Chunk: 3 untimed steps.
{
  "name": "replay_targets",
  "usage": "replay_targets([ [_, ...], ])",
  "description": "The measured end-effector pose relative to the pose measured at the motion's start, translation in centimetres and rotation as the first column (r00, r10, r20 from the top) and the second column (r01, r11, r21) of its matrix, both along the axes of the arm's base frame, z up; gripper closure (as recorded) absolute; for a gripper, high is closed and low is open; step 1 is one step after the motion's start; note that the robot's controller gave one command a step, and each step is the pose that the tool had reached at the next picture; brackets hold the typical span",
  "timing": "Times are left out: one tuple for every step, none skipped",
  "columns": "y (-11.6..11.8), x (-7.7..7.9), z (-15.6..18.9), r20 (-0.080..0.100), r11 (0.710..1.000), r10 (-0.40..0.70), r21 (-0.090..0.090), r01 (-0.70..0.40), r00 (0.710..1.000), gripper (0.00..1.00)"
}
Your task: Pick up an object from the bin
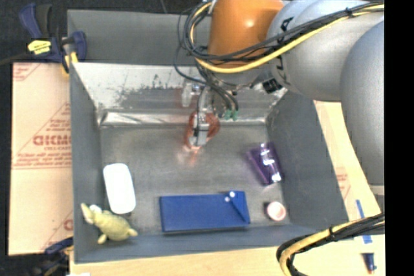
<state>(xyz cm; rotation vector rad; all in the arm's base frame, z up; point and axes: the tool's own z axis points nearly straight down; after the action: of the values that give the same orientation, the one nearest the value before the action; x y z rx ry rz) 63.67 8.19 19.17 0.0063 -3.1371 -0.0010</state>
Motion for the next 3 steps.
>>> replay_targets([
  [0.0, 0.2, 0.5, 0.008, 1.0, -0.001, 0.001, 0.001, 1.0, 0.0],
  [-2.5, 0.5, -5.0, 0.013, 0.997, 0.073, 0.0, -0.073, 0.997, 0.0],
  [-6.4, 0.0, -7.2, 0.017, 0.995, 0.1, 0.0, -0.1, 0.995, 0.0],
])
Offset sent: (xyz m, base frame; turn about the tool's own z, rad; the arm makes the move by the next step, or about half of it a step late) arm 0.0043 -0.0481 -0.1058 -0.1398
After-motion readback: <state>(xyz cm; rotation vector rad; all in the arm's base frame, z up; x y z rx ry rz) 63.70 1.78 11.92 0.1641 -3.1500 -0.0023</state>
